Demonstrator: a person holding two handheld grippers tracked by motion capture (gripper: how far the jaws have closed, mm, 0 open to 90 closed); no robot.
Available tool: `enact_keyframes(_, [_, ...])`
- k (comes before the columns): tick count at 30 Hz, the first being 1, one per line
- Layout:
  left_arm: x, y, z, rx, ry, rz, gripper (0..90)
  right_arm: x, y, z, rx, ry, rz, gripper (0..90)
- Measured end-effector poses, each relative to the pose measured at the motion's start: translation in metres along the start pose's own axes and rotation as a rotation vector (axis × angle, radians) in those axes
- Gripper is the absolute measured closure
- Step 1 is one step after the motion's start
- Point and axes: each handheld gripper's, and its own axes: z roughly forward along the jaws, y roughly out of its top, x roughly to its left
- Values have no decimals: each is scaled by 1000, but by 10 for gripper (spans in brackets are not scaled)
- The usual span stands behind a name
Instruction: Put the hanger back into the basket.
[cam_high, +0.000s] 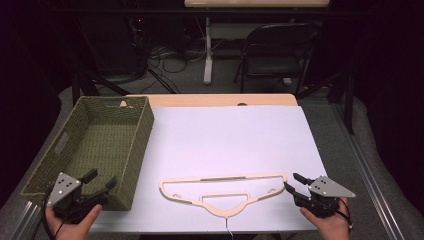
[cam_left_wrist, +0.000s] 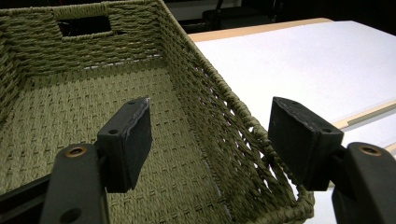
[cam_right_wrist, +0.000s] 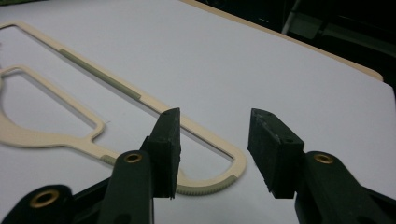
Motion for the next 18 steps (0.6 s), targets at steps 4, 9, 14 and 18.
enact_keyframes(4, [-1, -1, 1, 12, -9, 5, 304, -7, -2, 1, 33, 15, 101, 492])
enact_keyframes(9, [-3, 0, 0, 17, -14, 15, 310, -8, 1, 5, 58, 29, 81, 456])
enact_keyframes(14, [-2, 0, -2, 13, -17, 6, 311, -6, 15, 13, 84, 90, 47, 473])
enact_keyframes(18, [-3, 0, -3, 11, -23, 4, 312, -1, 36, 18, 166, 161, 6, 506])
